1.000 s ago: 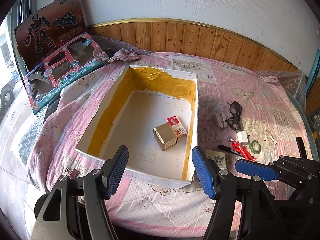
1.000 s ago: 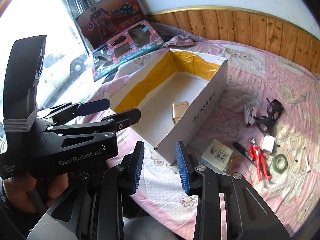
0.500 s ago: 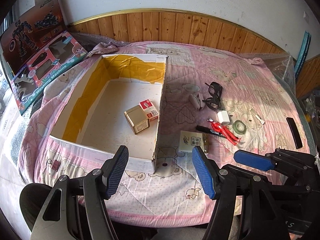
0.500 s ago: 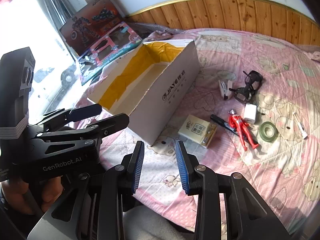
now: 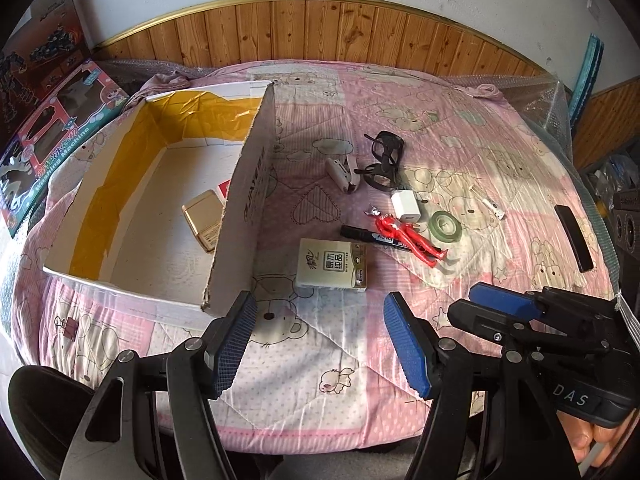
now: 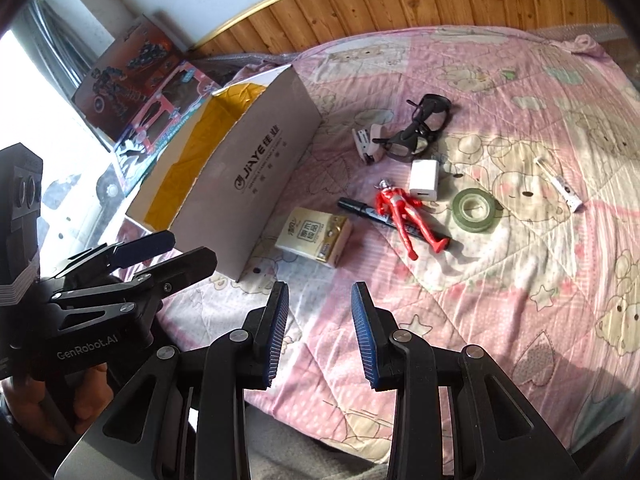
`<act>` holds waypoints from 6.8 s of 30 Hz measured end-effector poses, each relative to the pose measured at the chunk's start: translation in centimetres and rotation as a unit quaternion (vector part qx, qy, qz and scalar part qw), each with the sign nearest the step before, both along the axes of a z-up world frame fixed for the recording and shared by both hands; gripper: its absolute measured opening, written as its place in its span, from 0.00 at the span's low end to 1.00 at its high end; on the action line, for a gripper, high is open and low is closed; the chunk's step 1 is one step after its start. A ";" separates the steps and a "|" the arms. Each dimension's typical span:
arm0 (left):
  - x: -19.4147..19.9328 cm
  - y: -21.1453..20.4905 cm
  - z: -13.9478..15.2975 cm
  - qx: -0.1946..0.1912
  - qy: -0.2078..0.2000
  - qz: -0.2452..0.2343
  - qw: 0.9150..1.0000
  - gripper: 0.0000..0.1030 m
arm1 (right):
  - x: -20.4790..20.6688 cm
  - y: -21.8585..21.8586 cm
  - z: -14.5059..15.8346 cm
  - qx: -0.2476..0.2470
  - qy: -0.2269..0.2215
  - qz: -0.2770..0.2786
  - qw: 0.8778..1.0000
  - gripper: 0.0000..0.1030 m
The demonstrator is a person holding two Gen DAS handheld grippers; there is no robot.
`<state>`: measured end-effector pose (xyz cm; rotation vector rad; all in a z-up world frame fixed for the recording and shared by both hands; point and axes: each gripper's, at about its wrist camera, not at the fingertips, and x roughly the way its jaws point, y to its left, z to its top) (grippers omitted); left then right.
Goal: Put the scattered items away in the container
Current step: 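Withdraw both tools from the box toward the remaining items, then grasp the tissue pack with the left tool while the right tool grasps the red figure, then carry the tissue pack and red figure over the cardboard box with both tools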
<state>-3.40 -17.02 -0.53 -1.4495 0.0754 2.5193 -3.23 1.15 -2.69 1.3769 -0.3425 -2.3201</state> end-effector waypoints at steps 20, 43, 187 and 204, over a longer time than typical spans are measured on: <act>-5.0 3.4 -10.0 0.050 -0.114 0.019 0.992 0.65 | -7.5 1.5 -4.7 0.070 -0.039 0.009 0.997 0.34; -12.5 3.6 -12.9 0.041 -0.081 0.094 0.991 0.77 | -12.3 1.8 -10.1 0.004 -0.111 0.014 0.994 0.28; -0.6 -17.1 2.0 0.172 0.058 0.132 0.975 0.51 | -0.3 -16.1 6.5 0.060 0.059 0.095 0.992 0.29; -3.4 -20.0 3.1 0.165 0.076 0.152 0.972 0.51 | -3.7 -20.2 8.2 0.069 0.086 0.125 0.986 0.29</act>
